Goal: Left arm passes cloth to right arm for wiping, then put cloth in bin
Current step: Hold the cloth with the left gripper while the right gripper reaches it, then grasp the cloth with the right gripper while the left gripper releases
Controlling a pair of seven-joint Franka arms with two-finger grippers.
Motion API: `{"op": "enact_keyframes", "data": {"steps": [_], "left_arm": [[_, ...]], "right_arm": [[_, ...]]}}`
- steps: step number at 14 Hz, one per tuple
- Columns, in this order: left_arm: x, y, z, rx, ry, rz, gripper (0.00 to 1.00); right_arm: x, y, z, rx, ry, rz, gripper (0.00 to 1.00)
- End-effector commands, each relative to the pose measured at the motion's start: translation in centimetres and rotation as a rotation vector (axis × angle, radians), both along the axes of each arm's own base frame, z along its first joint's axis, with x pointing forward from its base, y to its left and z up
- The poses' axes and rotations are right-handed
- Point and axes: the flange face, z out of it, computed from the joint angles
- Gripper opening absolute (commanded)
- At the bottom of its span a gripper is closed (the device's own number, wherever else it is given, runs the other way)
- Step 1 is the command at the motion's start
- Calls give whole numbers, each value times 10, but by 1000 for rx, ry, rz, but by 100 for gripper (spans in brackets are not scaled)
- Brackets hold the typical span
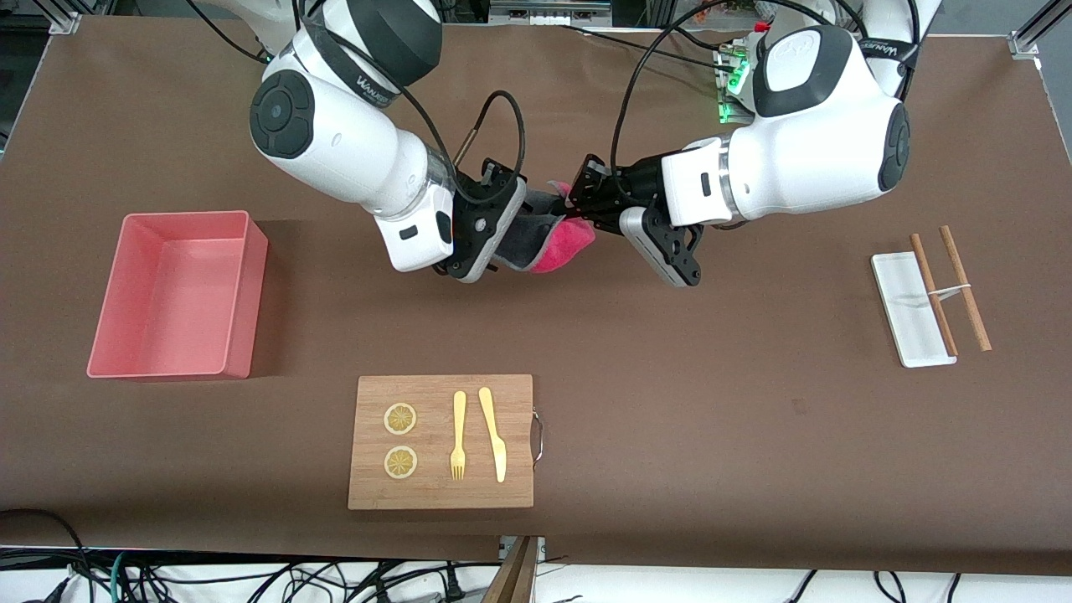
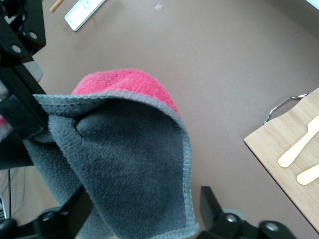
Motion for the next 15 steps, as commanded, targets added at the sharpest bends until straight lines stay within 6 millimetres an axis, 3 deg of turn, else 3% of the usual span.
{"op": "enact_keyframes", "data": {"steps": [1,3,4,9,15], "left_arm": [[2,-1,5,-14,3,2,0],[2,-1,5,-14,3,2,0],[2,-1,5,-14,3,2,0],[2,-2,5,-14,4,1,0],[3,1,7,-15,1,6,0]], "right_arm": [[1,4,4,-2,-21,11,41],[2,2,4,-3,-22,9,9],[3,0,4,-6,-27,11,0],[9,-12,9,-23,-26,13,0],[20,-47,15,-59,11,-11,0]]}}
